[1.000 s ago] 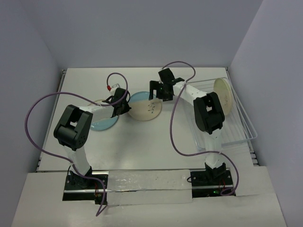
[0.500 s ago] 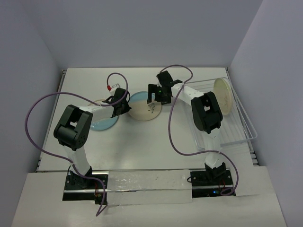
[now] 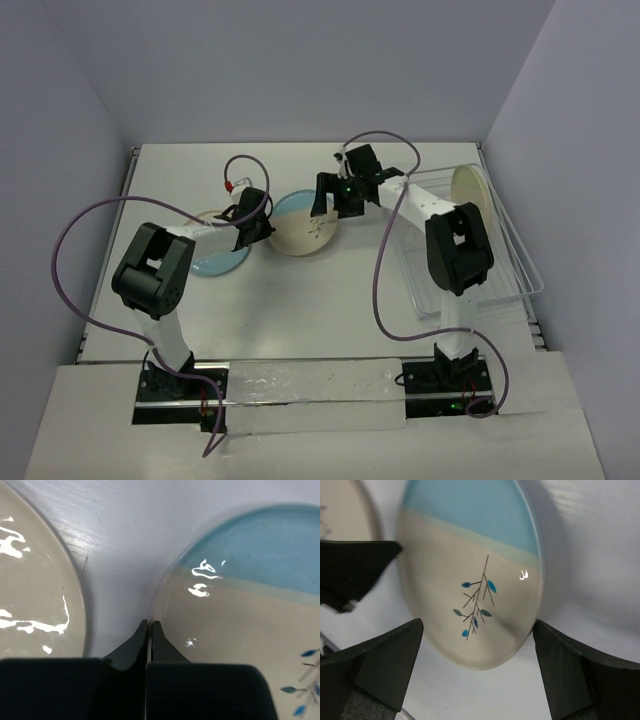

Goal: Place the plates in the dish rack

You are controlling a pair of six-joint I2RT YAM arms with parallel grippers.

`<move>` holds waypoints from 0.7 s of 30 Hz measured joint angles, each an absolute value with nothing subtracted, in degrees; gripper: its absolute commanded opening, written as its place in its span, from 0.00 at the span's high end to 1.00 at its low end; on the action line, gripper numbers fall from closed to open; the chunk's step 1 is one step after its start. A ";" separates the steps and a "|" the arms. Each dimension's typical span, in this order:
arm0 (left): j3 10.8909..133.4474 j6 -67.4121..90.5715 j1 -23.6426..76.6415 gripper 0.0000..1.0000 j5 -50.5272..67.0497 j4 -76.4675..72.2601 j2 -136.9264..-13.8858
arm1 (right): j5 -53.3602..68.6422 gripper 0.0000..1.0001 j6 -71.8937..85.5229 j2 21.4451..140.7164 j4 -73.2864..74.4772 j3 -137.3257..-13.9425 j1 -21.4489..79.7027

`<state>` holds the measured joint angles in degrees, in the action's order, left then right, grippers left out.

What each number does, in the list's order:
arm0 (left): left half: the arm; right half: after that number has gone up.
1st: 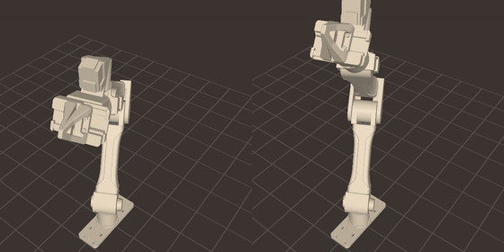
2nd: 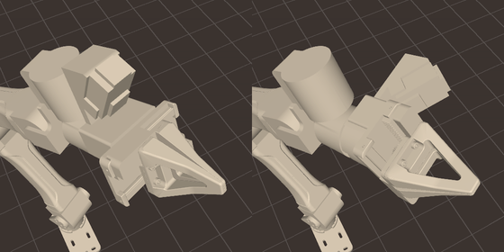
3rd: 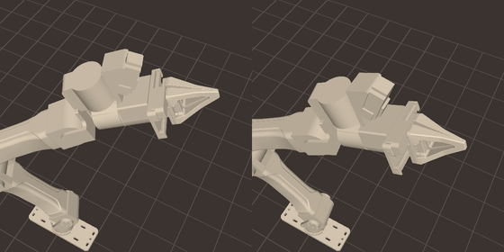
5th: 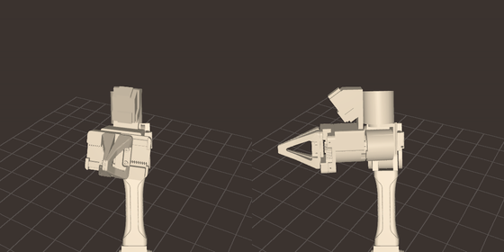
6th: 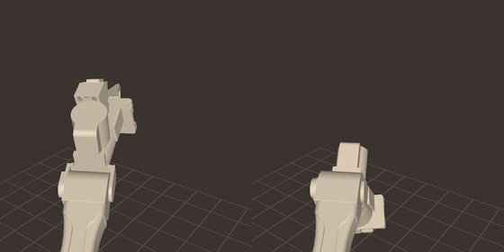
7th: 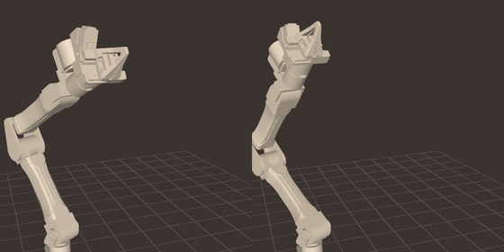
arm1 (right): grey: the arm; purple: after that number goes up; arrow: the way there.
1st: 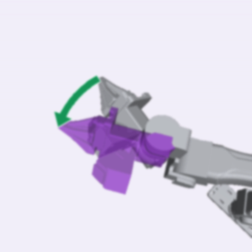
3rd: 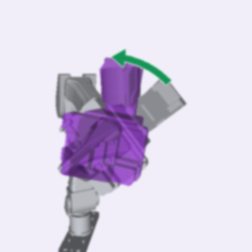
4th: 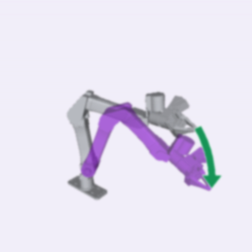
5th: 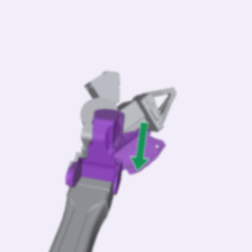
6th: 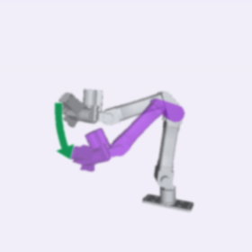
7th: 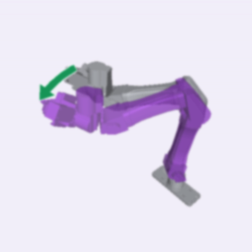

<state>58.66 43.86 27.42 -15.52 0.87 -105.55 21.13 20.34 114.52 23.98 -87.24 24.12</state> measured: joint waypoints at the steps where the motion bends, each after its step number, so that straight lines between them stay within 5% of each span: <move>1: 58.53 43.84 27.42 1.00 -15.67 0.74 -105.48 | 21.92 0.05 20.45 113.09 23.35 -87.02 24.12; 21: 56.41 43.84 27.46 1.00 -14.56 -2.14 -104.73 | 26.67 0.26 27.89 111.16 11.65 -86.94 24.86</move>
<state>56.41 43.84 27.46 -14.56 -2.14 -104.73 26.67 27.89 111.16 11.65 -86.94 24.86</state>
